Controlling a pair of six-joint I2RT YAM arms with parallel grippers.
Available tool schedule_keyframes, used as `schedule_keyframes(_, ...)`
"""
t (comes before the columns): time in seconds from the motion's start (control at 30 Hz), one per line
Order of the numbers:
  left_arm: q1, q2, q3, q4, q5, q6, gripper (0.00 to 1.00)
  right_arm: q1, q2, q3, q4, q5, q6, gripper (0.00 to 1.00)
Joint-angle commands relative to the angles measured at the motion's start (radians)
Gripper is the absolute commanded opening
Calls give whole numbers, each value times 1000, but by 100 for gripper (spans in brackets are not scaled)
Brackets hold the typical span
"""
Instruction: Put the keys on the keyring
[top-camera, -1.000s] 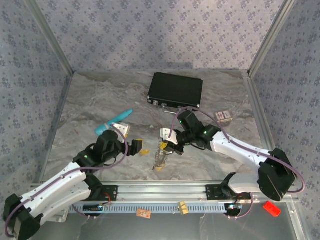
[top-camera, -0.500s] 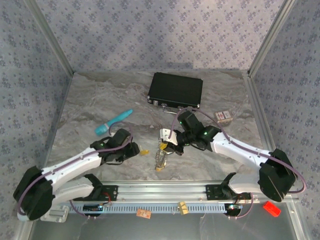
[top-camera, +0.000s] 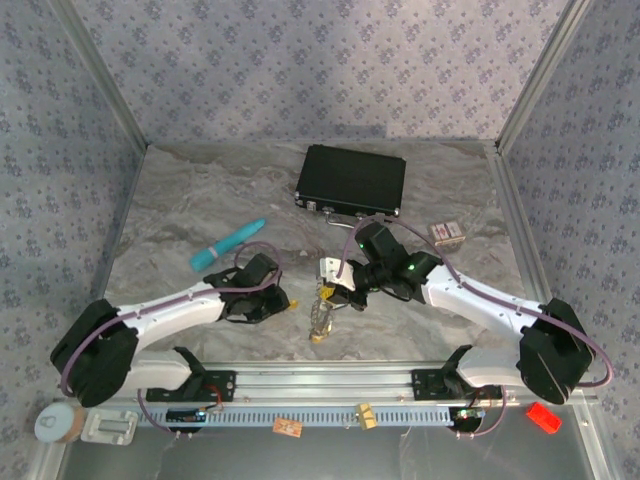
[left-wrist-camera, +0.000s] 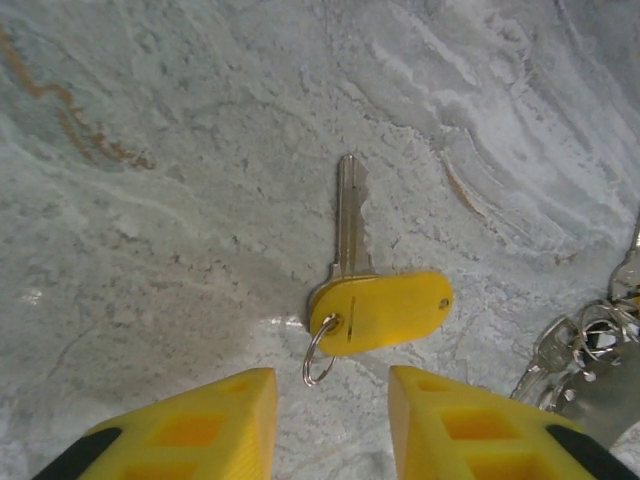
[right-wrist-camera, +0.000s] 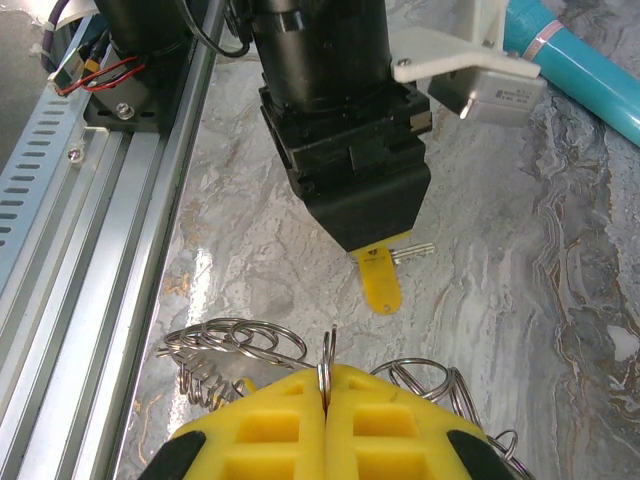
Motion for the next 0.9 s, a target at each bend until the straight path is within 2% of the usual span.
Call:
schedule_keyframes(0.0, 1, 25, 18, 22, 32, -19, 32, 9, -25, -3, -3, 0, 0, 0)
schedule_keyframes(0.17, -1, 46, 12, 33, 39, -37, 30, 7, -26, -1, -5, 1, 0, 0)
schedule_keyframes(0.37, 2, 51, 11, 26, 33, -37, 21, 9, -23, -2, -8, 0, -2, 0)
schedule_keyframes(0.87, 10, 60, 14, 26, 30, -29, 16, 13, -21, 1, -17, -1, -1, 0)
